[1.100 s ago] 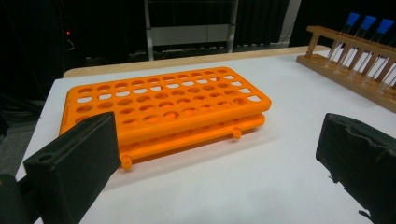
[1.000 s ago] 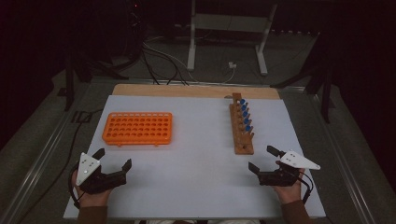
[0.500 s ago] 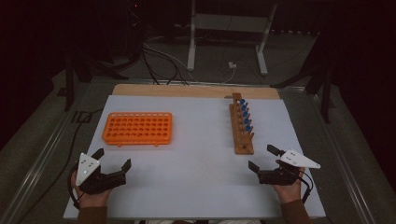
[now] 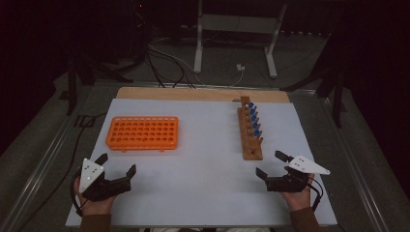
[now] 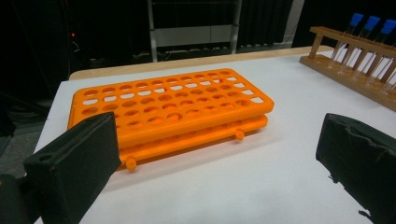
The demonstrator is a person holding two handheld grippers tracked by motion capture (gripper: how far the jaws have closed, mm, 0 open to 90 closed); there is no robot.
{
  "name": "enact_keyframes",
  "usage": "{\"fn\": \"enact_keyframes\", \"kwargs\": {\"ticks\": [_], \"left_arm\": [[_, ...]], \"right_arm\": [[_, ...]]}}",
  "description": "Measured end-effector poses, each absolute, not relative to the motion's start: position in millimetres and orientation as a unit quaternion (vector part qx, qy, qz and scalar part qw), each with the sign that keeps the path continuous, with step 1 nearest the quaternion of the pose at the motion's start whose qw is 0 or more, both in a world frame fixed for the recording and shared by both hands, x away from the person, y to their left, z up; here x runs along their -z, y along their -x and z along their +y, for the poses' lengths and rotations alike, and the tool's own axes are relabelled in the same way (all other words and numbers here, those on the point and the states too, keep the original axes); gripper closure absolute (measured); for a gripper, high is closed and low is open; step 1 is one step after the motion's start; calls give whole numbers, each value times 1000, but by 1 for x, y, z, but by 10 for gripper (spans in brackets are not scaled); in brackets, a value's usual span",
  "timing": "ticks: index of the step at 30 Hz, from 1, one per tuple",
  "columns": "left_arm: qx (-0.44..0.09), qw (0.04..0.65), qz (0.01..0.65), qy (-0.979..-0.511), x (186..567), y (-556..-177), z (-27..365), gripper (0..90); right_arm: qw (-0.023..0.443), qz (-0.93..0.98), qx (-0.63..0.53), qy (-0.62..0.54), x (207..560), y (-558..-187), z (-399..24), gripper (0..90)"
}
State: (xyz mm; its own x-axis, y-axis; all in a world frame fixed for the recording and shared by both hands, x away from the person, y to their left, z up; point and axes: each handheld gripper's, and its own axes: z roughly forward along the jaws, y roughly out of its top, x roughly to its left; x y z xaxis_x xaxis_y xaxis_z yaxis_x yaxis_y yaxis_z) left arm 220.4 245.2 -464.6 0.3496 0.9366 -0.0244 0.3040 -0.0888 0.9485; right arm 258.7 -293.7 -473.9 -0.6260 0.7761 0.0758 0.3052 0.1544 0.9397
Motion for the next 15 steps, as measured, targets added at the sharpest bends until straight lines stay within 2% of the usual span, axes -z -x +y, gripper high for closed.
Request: {"fn": "enact_keyframes", "kwargs": {"ticks": [15], "left_arm": [[-327, 488, 472, -658, 464, -220, 246, 4]], "right_arm": [[218, 727, -533, -374, 473, -258, -291, 1]]}}
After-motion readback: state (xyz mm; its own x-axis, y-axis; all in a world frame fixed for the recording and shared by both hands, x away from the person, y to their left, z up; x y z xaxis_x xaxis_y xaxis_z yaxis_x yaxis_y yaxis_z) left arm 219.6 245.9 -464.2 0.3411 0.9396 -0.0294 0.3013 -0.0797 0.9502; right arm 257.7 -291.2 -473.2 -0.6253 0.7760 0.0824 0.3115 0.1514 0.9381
